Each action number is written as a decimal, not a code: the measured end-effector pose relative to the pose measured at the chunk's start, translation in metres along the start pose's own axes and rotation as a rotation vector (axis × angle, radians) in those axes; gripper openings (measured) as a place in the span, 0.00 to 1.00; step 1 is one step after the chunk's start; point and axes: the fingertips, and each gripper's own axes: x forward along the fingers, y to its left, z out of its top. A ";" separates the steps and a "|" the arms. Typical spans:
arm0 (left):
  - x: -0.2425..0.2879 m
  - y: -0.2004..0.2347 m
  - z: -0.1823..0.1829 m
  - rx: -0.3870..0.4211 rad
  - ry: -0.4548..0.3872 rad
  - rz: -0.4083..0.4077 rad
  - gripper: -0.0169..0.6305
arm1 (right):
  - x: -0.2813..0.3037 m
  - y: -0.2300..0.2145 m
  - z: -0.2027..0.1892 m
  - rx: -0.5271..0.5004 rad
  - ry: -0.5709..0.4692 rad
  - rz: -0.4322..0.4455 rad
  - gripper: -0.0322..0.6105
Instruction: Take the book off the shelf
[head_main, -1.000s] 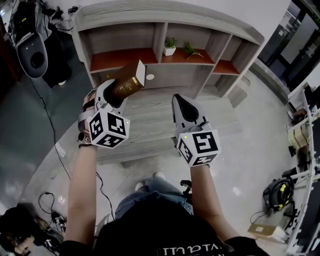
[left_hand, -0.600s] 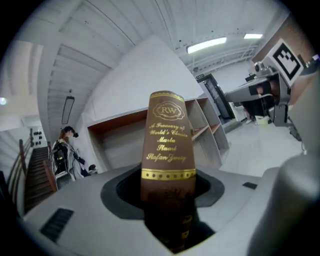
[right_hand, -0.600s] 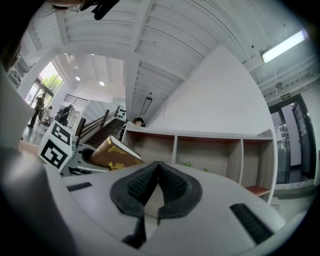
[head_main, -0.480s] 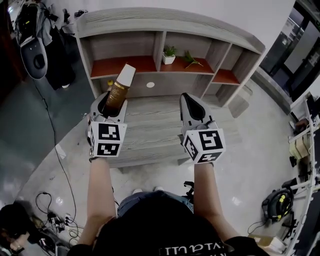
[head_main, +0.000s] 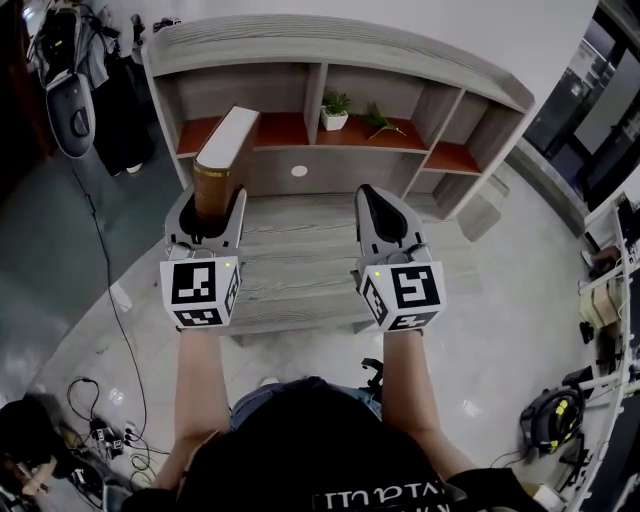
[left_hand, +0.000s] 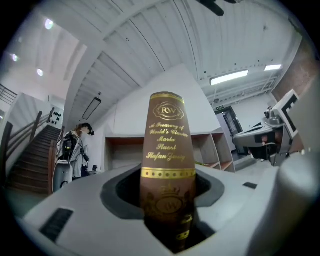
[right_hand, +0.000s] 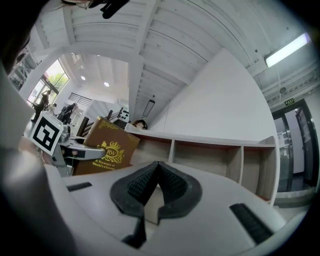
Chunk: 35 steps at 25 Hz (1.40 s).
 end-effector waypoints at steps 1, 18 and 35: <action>-0.001 0.000 0.002 -0.003 -0.012 -0.004 0.38 | 0.001 0.002 0.000 -0.004 -0.002 0.006 0.07; -0.011 0.011 0.029 -0.008 -0.074 0.017 0.38 | 0.005 0.009 0.018 -0.025 -0.030 0.017 0.07; 0.001 0.011 0.028 0.023 -0.065 0.018 0.38 | 0.015 0.009 0.016 -0.042 -0.022 0.033 0.07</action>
